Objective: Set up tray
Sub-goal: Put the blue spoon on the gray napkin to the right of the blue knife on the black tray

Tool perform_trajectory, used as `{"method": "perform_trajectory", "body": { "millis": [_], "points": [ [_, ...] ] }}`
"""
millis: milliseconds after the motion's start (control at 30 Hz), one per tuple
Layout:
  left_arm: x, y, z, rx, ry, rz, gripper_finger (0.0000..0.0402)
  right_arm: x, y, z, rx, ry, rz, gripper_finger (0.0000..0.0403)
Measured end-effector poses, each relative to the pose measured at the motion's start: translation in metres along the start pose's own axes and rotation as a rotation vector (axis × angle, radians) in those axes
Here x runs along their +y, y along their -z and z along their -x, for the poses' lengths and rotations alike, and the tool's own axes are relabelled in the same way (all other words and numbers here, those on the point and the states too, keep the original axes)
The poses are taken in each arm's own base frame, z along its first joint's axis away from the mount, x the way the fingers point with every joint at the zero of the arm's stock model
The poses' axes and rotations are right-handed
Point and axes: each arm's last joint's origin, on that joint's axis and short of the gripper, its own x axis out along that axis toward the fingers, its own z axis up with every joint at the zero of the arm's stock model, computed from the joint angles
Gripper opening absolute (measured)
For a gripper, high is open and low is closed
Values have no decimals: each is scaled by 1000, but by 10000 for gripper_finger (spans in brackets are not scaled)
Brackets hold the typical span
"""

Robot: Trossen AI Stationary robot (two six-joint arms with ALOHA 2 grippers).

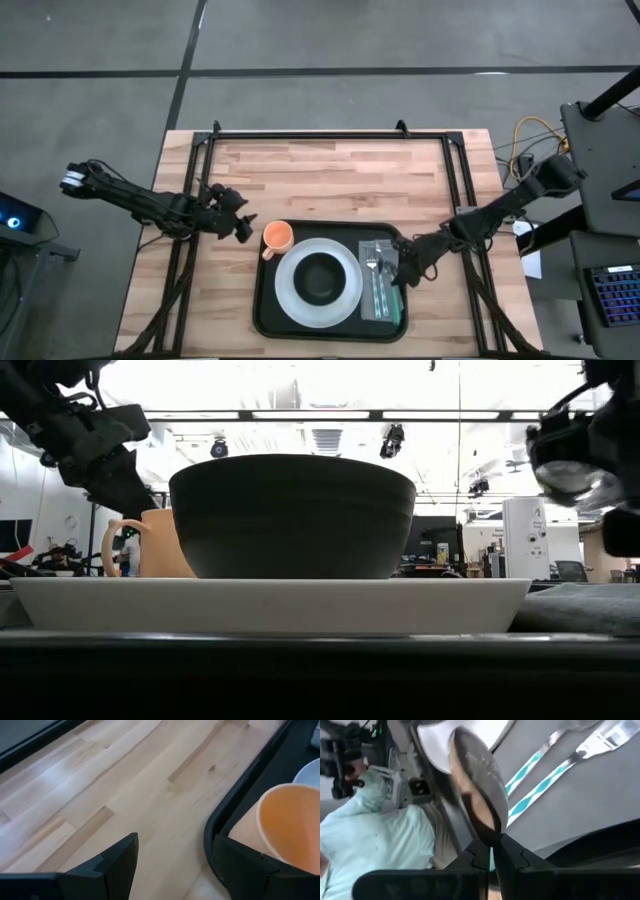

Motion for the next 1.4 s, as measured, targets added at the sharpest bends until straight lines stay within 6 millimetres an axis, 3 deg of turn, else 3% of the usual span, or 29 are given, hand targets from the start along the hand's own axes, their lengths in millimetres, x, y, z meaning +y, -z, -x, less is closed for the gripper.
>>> {"method": "perform_trajectory", "body": {
  "millis": [333,733,1000,1400],
  "points": [
    [-4,1,-4,12,-6,-51,238,-23,-13,4,-77,26,-56,8],
    [-4,1,-4,9,-5,-77,238,-55,-12,-1,-117,154,-209,8],
    [-4,1,-4,11,-6,-90,238,-48,-16,-7,-118,158,-172,9],
    [-4,1,-4,12,-3,-92,238,-25,-18,1,-67,169,-136,9]
  ]
}}
